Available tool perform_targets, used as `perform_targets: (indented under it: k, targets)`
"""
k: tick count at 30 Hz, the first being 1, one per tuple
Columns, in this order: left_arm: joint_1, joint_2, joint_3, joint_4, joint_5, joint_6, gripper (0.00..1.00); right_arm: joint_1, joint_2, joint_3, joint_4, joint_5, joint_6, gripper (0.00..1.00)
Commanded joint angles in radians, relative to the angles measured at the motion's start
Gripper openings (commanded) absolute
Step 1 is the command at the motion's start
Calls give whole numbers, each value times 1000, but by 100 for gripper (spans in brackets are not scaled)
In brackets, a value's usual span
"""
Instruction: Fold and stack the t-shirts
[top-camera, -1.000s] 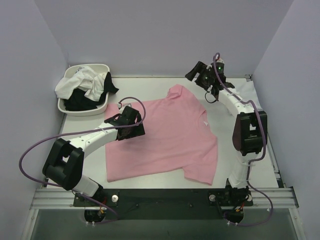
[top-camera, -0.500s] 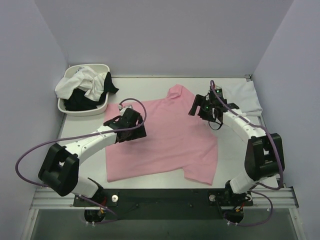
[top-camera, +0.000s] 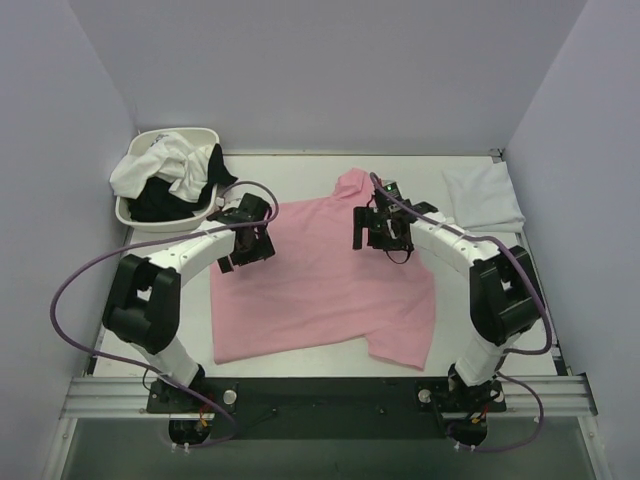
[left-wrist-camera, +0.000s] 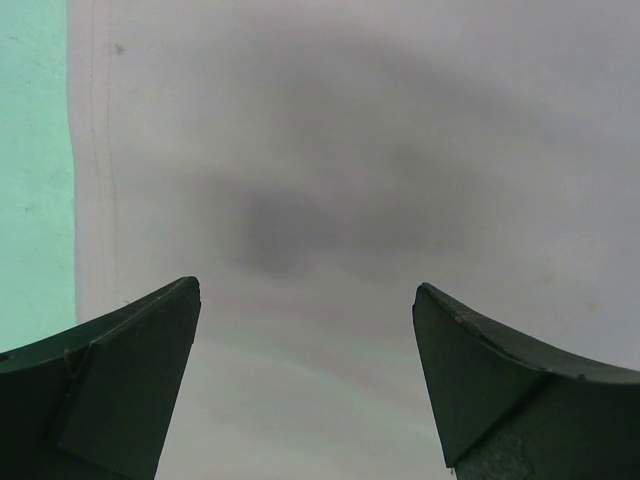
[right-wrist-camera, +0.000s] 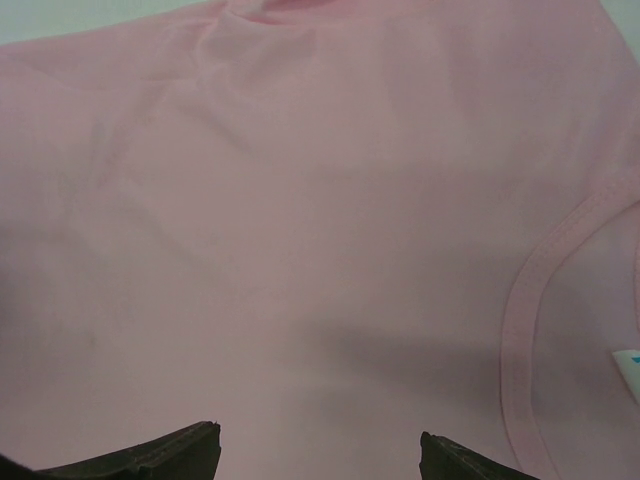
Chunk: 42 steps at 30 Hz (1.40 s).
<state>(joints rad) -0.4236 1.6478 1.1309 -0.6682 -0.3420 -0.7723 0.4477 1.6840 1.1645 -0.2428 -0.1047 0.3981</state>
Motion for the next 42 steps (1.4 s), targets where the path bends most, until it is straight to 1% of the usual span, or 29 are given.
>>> perform_targets:
  k: [1, 8, 12, 13, 17, 23, 27, 36, 42]
  targets:
    - [3, 41, 53, -100, -78, 19, 97, 25, 78, 73, -59, 62, -22, 80]
    - [23, 153, 92, -136, -110, 31, 97, 31, 236, 170, -84, 83, -35, 80]
    - [34, 185, 105, -126, -106, 33, 97, 29, 278, 196, -108, 100, -39, 80]
    - [34, 194, 109, -123, -101, 34, 97, 31, 286, 204, -116, 129, -38, 80]
    - [49, 236, 104, -59, -23, 44, 97, 29, 313, 235, -153, 157, -41, 80]
    - [78, 293, 122, -15, 44, 59, 96, 23, 342, 291, -208, 195, -51, 81]
    - [88, 337, 167, -8, 70, 67, 96, 6, 368, 337, -242, 194, -50, 82]
    - [86, 461, 357, -45, 110, 100, 96, -64, 433, 440, -299, 155, -47, 82]
    - [88, 510, 420, -62, 107, 111, 95, -112, 470, 480, -309, 137, -45, 83]
